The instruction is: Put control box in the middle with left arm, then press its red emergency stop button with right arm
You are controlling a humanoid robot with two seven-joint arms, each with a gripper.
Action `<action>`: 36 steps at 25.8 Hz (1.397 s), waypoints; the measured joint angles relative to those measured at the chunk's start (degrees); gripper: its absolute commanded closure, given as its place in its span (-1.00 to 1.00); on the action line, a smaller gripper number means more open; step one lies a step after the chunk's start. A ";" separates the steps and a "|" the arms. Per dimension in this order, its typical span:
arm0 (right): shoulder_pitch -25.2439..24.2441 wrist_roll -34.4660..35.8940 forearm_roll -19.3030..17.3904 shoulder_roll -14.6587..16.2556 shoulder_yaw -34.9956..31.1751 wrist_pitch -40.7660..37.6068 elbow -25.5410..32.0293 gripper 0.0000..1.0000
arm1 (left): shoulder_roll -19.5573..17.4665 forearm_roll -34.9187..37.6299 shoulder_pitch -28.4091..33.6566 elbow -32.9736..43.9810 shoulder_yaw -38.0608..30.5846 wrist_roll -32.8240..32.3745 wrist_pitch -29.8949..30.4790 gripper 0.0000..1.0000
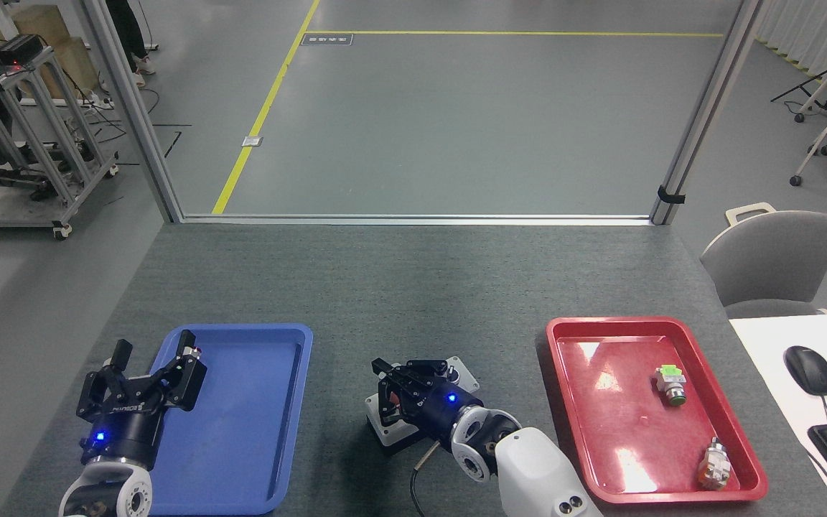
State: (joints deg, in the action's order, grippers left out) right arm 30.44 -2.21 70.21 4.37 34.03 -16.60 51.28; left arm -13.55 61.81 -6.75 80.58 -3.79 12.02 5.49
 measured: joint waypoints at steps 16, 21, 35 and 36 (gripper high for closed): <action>-0.67 0.77 0.10 -0.17 0.61 1.43 -3.36 1.00 | 0.21 0.34 0.06 -0.17 0.27 -0.10 0.40 -0.98; -0.71 0.92 0.09 -0.17 1.36 1.39 -4.99 1.00 | 0.51 0.35 1.36 0.15 0.96 -0.11 0.50 -0.98; 3.49 -0.08 -14.86 -1.29 -6.59 3.44 -4.06 -0.99 | 5.44 0.04 3.03 -2.00 2.56 -0.41 0.43 -0.98; 4.38 -0.05 -17.28 -0.60 -7.60 3.58 -3.87 -0.99 | 5.47 -0.04 3.03 -2.03 2.56 -0.41 0.43 -0.98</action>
State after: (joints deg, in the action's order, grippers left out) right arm 34.81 -2.26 52.92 3.77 26.43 -13.02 47.41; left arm -8.08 61.77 -3.72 78.55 -1.23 11.61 5.92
